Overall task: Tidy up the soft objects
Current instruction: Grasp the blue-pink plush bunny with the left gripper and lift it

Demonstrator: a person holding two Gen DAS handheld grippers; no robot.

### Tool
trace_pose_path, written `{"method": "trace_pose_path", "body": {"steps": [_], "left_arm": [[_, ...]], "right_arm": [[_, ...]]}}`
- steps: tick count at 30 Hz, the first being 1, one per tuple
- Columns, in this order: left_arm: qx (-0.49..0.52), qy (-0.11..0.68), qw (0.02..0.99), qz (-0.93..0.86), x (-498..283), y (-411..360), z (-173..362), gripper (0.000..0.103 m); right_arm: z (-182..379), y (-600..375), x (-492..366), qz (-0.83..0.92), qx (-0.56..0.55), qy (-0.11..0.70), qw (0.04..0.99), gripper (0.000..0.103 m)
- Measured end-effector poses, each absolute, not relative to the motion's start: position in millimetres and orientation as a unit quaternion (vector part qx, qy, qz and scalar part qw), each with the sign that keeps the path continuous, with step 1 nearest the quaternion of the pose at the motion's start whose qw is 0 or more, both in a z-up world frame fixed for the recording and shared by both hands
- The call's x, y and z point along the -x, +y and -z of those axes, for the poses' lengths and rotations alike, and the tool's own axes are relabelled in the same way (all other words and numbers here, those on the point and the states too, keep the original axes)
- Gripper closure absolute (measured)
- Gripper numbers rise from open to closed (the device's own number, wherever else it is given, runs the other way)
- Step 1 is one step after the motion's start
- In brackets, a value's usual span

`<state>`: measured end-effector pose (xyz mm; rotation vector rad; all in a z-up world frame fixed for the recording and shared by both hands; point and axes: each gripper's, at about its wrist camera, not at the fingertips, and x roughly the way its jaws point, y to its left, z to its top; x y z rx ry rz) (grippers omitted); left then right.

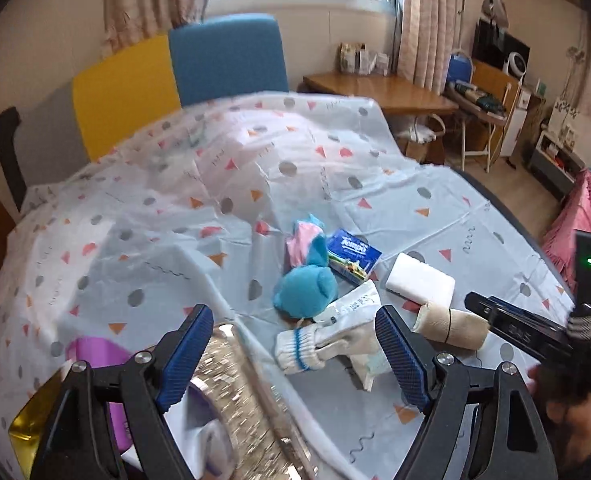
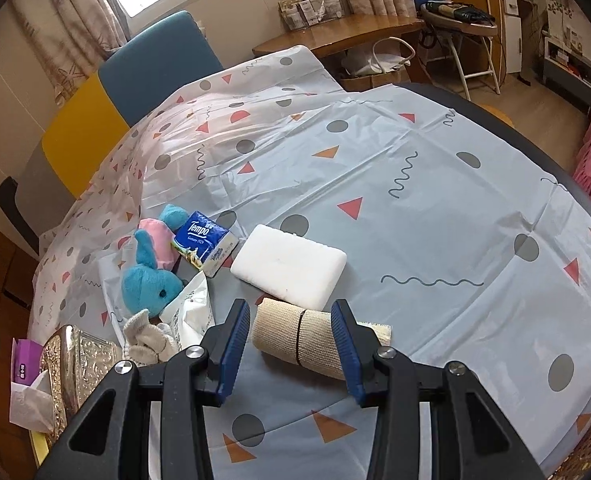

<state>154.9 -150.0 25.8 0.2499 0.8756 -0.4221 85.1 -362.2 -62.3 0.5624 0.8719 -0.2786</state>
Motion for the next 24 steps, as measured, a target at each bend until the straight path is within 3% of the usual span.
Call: {"method": "trace_pose_path", "body": {"steps": [15, 17, 19, 24], "left_arm": [[-0.139, 0.53, 0.826, 0.13, -262, -206, 81, 0.021], [-0.131, 0.544, 0.818, 0.132, -268, -207, 90, 0.025], [-0.13, 0.56, 0.806, 0.141, -271, -210, 102, 0.045], [-0.145, 0.541, 0.814, 0.152, -263, -214, 102, 0.055]], "right_arm": [[60, -362, -88, 0.111, -0.281, 0.412, 0.86, 0.061], [59, -362, -88, 0.107, -0.283, 0.41, 0.861, 0.061], [58, -362, -89, 0.102, -0.285, 0.41, 0.86, 0.061], [58, -360, -89, 0.092, -0.284, 0.411, 0.862, 0.061]]}}
